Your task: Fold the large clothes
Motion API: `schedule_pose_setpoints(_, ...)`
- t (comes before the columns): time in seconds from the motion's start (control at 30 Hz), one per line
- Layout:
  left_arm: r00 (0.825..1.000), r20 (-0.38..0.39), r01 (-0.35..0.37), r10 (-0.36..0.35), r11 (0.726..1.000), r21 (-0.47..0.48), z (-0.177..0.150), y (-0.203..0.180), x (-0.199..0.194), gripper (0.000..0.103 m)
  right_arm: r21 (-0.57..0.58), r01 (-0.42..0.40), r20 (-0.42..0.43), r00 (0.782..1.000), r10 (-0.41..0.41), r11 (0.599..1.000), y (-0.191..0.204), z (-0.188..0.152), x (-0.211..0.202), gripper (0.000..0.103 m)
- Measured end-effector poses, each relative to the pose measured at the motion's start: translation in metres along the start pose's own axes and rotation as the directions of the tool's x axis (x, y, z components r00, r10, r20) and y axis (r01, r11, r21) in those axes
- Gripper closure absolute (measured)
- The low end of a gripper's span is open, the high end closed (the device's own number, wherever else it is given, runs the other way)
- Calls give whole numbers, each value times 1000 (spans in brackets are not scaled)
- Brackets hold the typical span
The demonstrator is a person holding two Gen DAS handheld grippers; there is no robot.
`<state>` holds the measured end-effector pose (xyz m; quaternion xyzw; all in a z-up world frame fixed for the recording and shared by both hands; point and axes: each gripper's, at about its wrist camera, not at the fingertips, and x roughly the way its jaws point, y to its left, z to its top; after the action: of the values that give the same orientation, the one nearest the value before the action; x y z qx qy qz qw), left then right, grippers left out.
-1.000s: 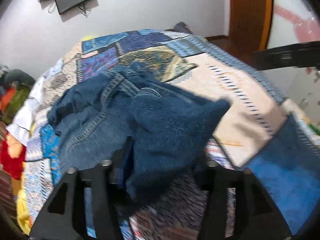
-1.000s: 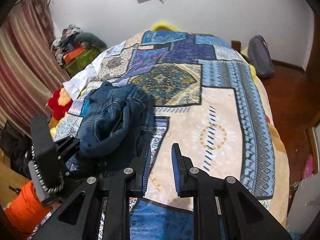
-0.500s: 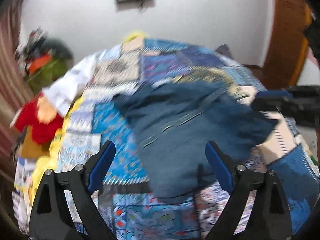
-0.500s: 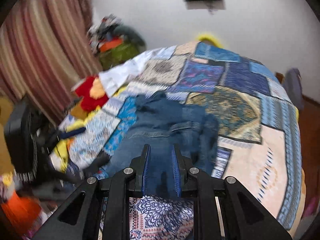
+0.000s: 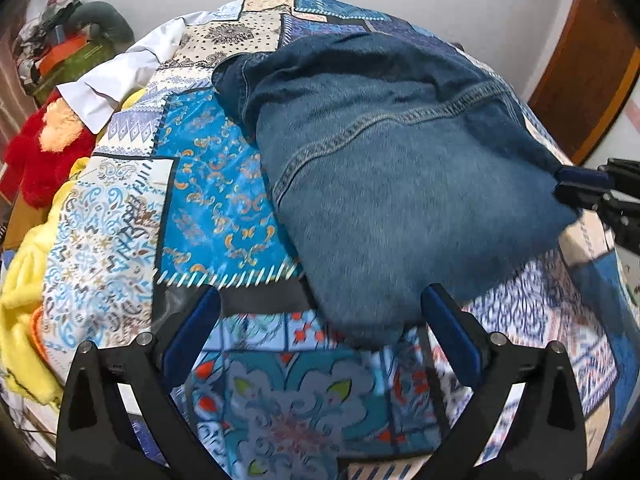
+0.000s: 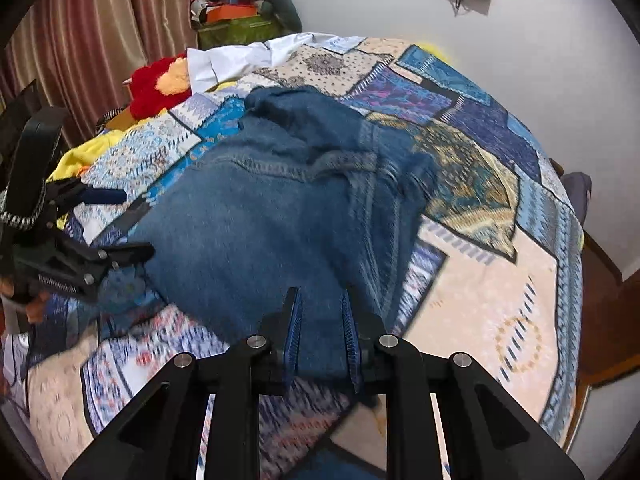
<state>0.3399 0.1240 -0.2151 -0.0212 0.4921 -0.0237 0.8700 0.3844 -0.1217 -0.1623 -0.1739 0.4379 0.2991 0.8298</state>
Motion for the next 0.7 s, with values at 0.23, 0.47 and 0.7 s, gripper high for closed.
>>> schedule_pose_setpoints(0.23, 992, 102, -73, 73, 997, 4, 29, 23, -33, 3, 59, 24, -1, 1000, -24, 998, -26, 0, -29, 86)
schedule_pose_setpoints(0.47, 989, 123, -68, 77, 995, -74, 112, 42, 3, 3, 130, -35, 107, 994, 21, 991, -46, 49, -30, 86)
schedule_pose_setpoints(0.7, 998, 49, -33, 43, 981, -191, 177, 44, 89, 3, 188, -65, 39, 998, 59, 980, -56, 77, 35, 86)
